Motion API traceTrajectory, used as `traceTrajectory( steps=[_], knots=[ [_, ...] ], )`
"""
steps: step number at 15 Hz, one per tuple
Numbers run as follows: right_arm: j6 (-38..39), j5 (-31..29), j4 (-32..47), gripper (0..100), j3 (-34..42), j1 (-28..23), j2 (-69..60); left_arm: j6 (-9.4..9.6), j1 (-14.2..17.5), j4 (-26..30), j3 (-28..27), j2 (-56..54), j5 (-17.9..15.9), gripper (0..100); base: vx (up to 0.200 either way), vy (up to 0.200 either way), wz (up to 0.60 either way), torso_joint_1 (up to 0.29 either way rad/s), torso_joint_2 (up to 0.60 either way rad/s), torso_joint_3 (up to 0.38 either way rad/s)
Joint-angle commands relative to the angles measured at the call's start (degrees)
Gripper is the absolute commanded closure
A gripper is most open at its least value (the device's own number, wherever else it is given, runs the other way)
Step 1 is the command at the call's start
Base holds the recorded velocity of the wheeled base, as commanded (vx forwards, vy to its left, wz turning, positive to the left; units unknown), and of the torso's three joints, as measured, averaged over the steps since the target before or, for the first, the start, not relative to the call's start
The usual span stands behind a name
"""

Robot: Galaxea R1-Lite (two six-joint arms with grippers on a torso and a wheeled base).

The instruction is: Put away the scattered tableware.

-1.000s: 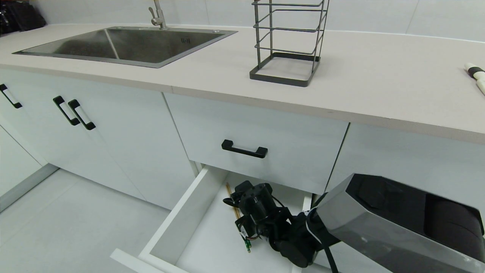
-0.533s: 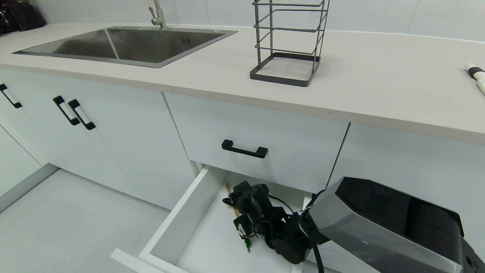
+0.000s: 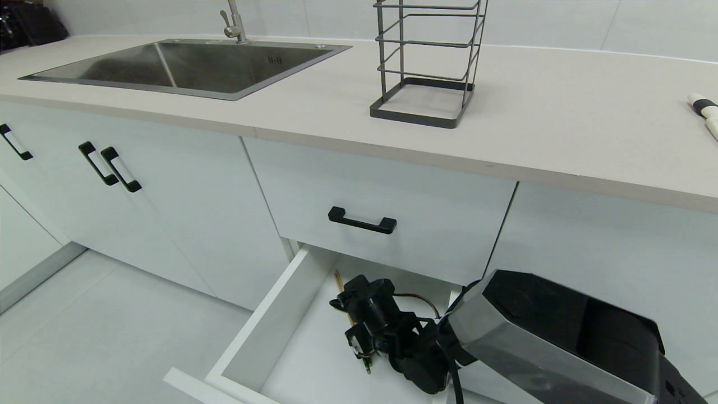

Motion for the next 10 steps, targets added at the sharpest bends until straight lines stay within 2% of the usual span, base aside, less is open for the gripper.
traceTrajectory(
  steps=[1, 10],
  knots=[
    [0.0, 0.0, 0.5, 100, -0.4, 0.1, 0.8, -0.02, 0.0, 0.0, 0.0, 0.0, 0.1, 0, 0.0, 0.0, 0.0, 0.0, 0.0, 0.0],
    [0.2, -0.4, 1.5, 100, -3.8, 0.1, 3.4, -0.02, 0.0, 0.0, 0.0, 0.0, 0.0, 0, 0.0, 0.0, 0.0, 0.0, 0.0, 0.0]
  ],
)
